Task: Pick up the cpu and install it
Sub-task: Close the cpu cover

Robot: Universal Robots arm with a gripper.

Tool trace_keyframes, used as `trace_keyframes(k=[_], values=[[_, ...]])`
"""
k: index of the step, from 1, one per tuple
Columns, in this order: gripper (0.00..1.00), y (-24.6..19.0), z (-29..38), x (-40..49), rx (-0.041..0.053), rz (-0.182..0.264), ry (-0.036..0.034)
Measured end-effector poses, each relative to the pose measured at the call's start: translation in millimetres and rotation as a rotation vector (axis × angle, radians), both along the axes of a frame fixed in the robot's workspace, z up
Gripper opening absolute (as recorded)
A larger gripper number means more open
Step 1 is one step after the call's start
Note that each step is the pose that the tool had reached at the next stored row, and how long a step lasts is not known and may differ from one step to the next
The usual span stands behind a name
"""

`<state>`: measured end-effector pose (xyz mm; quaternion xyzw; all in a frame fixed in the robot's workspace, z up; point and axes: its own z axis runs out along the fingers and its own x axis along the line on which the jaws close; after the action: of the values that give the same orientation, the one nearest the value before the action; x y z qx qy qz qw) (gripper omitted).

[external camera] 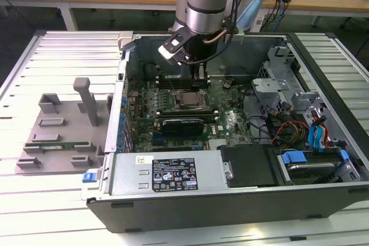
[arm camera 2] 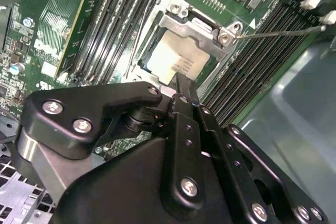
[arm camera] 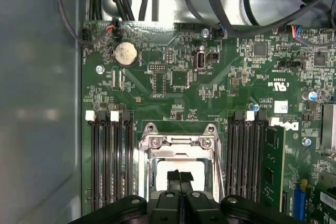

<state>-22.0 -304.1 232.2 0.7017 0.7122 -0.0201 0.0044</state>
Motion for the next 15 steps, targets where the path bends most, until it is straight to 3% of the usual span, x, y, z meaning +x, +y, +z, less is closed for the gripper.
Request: trace_keyframes(k=[6,11,15], values=[[0.11,0.0,-2.8,-8.8,0.0002,0.0,-0.0001],[0.11,0.0,-9.5,-16.9,0.0001,0.0,-0.0001],[0.11,1.2,-21.3,-25.5,0.0,0.0,0.0]])
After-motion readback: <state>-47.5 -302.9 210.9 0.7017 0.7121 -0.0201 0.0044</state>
